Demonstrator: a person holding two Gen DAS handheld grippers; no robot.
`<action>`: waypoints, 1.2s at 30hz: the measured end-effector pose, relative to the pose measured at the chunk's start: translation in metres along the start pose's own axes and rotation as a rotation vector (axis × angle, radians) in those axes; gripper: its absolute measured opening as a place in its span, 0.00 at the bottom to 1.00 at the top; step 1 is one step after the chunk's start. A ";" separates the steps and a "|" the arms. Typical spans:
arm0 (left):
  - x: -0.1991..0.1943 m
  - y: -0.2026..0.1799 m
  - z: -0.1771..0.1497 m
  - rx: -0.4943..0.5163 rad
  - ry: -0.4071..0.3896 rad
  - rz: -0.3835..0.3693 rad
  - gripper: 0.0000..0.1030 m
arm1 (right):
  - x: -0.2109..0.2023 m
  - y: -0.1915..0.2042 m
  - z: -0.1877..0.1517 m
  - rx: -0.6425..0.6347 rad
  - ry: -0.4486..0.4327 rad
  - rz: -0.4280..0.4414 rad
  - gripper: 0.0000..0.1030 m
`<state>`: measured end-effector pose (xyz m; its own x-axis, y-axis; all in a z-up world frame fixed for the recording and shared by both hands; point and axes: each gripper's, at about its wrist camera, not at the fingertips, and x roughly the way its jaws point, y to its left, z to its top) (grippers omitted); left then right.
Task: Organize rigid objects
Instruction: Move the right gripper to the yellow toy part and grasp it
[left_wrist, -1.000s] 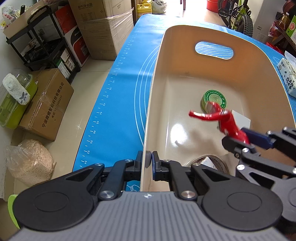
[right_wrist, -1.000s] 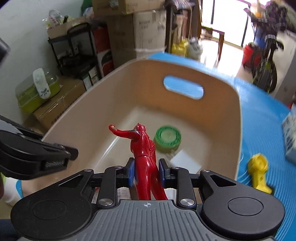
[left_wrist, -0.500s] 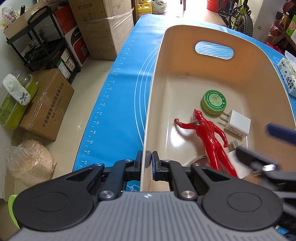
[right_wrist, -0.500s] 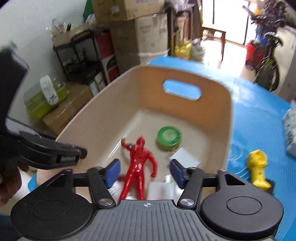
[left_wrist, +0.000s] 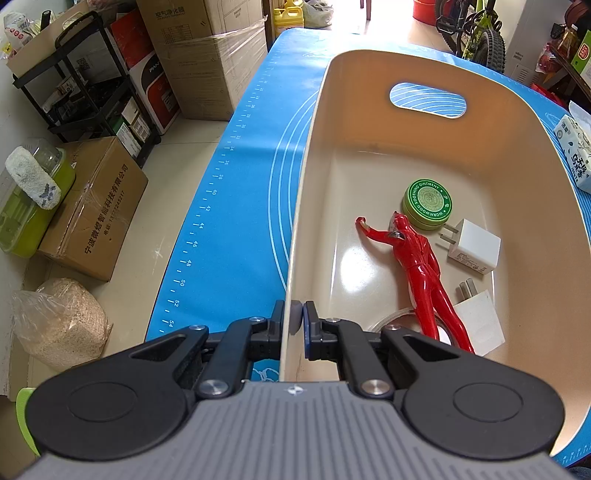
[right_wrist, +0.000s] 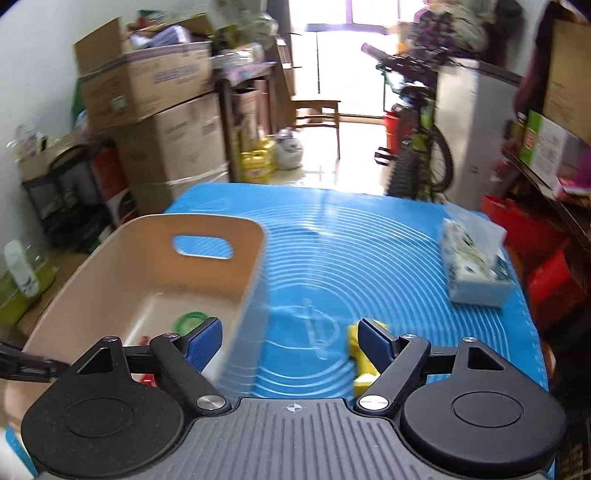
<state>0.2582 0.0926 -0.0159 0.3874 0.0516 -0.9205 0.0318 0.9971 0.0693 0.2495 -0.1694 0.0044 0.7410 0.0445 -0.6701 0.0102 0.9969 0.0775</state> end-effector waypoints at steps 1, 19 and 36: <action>0.000 0.000 0.000 -0.001 0.000 0.000 0.10 | 0.003 -0.006 -0.003 0.007 0.006 -0.011 0.81; 0.000 0.000 0.000 0.000 0.000 0.001 0.10 | 0.083 -0.033 -0.055 -0.160 0.033 -0.150 0.80; 0.001 -0.002 0.000 0.004 0.000 0.004 0.11 | 0.085 -0.033 -0.068 -0.188 -0.038 -0.178 0.47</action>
<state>0.2586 0.0912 -0.0166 0.3875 0.0558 -0.9202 0.0341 0.9966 0.0748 0.2663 -0.1945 -0.1049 0.7637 -0.1316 -0.6320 0.0204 0.9834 -0.1801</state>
